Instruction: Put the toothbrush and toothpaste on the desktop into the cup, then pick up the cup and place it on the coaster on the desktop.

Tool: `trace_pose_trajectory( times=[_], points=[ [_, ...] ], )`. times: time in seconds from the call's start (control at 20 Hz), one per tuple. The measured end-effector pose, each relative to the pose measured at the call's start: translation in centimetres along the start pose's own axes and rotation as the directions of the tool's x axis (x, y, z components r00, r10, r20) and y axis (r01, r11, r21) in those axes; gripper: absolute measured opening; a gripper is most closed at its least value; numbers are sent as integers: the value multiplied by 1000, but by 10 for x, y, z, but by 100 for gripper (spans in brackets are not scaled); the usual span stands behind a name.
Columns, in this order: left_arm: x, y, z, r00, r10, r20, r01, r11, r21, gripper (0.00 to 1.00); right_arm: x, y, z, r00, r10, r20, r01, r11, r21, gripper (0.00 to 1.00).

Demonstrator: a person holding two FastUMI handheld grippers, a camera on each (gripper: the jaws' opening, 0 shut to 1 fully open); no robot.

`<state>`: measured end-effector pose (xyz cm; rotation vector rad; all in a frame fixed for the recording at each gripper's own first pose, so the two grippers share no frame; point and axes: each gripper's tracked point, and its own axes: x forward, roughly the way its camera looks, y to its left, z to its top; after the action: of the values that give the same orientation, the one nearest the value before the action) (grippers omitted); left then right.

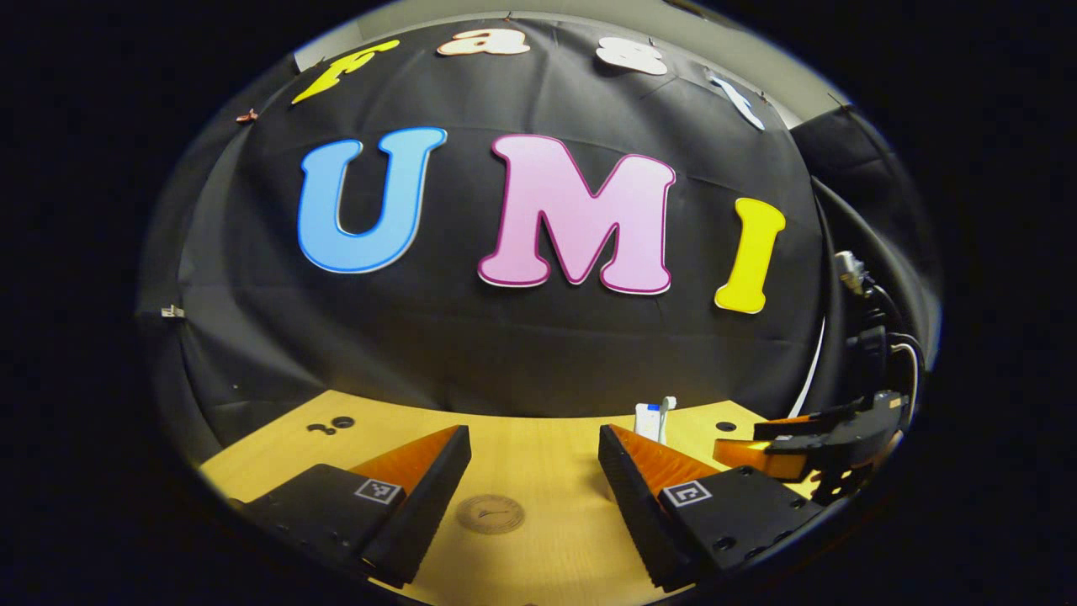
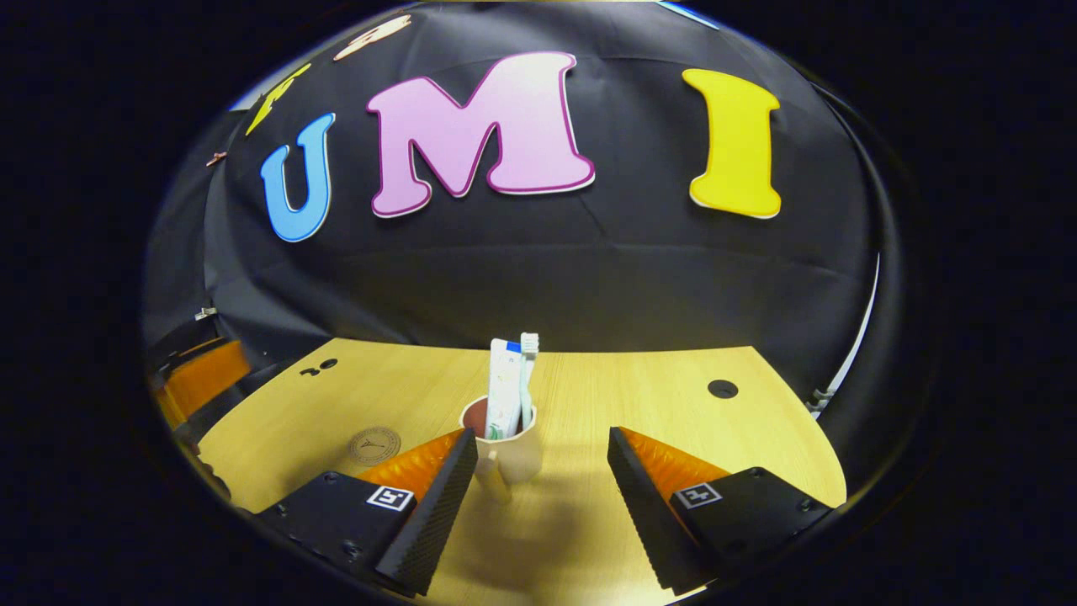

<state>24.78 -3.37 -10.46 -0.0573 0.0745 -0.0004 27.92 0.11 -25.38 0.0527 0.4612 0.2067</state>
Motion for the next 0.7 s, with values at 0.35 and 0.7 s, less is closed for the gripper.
trace_pose_trajectory(
  times=[0.35,0.7],
  points=[
    [-97,37,23,998,58,-34,-58,998,-1,97,16,19,-32,987,-14,-162,20,999,30,92],
    [-160,56,15,993,96,-75,-96,995,4,97,50,32,-74,895,9,-446,7,999,34,98]
  ],
)
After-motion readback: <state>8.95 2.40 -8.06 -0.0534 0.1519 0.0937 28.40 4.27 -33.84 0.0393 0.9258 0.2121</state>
